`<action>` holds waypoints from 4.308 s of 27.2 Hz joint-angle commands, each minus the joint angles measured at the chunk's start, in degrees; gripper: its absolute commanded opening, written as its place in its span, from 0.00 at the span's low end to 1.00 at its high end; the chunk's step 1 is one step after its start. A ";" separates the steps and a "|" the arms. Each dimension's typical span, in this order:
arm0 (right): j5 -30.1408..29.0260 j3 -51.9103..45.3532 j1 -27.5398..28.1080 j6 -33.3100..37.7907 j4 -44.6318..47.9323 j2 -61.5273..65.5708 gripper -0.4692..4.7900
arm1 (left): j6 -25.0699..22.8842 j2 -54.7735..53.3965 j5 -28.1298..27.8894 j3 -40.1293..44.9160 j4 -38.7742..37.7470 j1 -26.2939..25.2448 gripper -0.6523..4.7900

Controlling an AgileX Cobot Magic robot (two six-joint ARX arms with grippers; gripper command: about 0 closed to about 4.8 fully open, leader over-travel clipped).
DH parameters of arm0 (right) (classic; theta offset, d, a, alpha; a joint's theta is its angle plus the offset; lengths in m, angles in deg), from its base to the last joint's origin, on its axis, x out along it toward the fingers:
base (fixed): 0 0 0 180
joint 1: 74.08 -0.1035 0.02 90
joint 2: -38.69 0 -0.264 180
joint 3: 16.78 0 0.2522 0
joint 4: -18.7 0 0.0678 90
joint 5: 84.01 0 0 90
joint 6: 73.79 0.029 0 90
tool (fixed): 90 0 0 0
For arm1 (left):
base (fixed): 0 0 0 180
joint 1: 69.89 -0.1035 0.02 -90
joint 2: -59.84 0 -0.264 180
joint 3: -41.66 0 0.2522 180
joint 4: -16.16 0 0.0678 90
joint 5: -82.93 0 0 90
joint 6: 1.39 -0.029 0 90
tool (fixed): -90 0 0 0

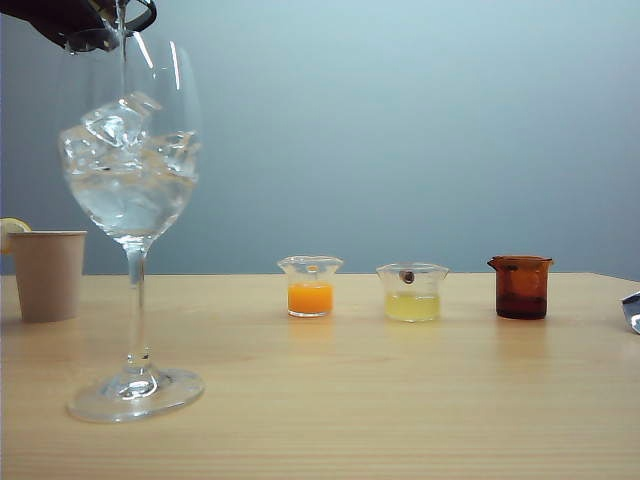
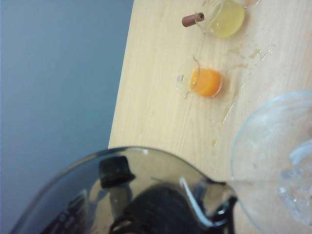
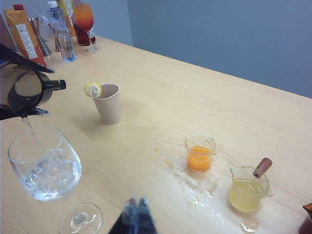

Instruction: Pick up the first measuring cup from the left, pour the coconut rum inside into the goblet, and finally put the measuring cup back in its original place.

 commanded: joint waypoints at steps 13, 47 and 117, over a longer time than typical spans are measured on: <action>-0.13 0.20 0.02 -0.17 0.31 -0.11 0.08 | -0.52 0.09 -1.25 -0.28 1.68 0.07 0.14; -0.13 0.15 0.02 -0.20 0.26 -0.09 0.08 | -9.51 -0.33 -1.01 -0.28 1.70 0.09 0.11; -1.22 0.22 0.09 -1.90 -0.98 -1.53 0.08 | -30.95 -2.49 -4.00 -0.50 6.80 2.93 0.11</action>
